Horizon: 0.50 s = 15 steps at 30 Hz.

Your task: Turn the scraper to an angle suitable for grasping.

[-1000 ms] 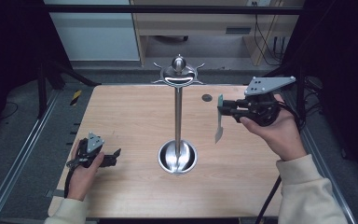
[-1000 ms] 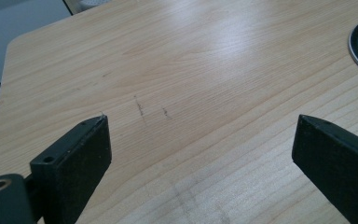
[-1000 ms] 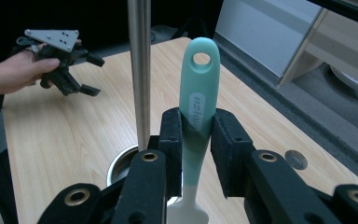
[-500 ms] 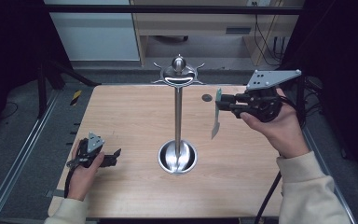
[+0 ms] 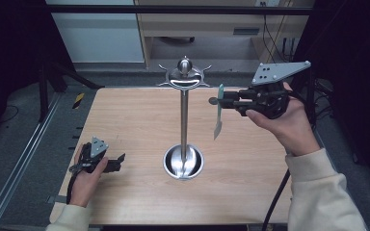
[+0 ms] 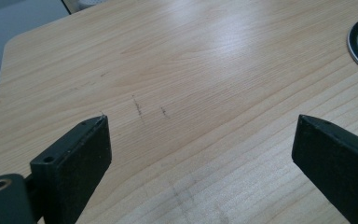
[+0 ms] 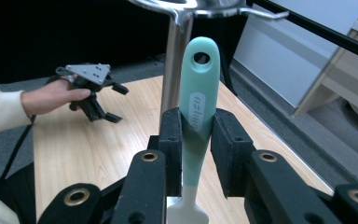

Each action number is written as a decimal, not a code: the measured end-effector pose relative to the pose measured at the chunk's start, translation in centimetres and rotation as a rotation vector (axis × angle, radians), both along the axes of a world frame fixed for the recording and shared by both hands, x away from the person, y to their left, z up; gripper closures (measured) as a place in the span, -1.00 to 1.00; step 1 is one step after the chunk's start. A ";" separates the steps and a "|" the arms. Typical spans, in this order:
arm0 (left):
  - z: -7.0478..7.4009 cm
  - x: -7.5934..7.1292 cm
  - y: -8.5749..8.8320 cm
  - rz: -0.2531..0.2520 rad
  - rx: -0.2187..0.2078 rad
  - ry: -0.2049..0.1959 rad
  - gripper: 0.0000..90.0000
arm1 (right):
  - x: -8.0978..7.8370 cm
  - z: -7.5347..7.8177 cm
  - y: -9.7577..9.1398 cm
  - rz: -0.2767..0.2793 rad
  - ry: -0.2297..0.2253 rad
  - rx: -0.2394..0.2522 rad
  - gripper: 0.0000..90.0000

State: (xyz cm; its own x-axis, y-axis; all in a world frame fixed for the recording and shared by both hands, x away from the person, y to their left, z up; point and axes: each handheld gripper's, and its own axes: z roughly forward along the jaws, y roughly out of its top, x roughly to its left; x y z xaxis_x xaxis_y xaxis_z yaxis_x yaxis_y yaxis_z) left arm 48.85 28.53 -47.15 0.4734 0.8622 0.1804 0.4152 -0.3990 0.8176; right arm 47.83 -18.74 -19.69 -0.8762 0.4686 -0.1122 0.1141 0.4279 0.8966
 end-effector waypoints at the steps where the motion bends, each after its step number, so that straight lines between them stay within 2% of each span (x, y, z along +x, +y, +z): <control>1: 0.0 0.0 0.0 0.000 0.000 0.000 -0.90 | 0.0 0.1 0.0 0.005 0.001 0.001 0.66; 15: 0.0 0.0 0.0 0.000 0.003 0.003 -0.90 | 0.0 0.4 0.2 0.040 0.004 0.004 0.66</control>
